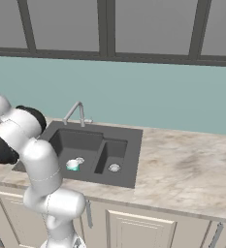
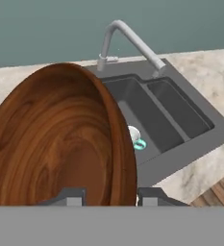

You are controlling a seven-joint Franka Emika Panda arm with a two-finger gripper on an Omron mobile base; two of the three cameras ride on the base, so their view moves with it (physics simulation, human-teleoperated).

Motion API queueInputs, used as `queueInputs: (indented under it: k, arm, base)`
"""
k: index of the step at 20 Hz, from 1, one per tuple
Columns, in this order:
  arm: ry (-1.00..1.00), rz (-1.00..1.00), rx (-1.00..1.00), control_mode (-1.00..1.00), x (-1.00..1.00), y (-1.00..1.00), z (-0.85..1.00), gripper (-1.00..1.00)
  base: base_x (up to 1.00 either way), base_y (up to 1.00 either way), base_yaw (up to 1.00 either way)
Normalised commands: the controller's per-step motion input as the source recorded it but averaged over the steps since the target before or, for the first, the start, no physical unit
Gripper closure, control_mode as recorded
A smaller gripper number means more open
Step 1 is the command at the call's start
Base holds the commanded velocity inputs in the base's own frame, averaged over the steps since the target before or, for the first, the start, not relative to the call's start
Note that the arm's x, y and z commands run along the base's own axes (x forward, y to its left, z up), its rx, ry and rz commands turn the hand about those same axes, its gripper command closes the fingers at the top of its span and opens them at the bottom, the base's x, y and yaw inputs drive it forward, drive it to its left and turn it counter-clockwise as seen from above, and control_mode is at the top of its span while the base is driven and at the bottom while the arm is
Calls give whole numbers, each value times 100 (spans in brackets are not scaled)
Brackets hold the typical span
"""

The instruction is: Place the mug in the left basin and the bowl in the right basin of the sink.

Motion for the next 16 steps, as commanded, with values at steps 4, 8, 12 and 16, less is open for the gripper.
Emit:
queueInputs:
  k: [4,8,12,16]
  arm:
    - [-18,0,-15,-100,-42,-74,-34,100]
    - [-25,0,-2,-100,-38,-92,-2,100]
    - [-27,-3,0,-100,-29,-99,0,100]
    - [-24,-4,1,-100,-20,-100,-10,100]
  base:
    - [0,0,0]
    - [0,0,0]
    - [0,0,0]
    - [0,0,0]
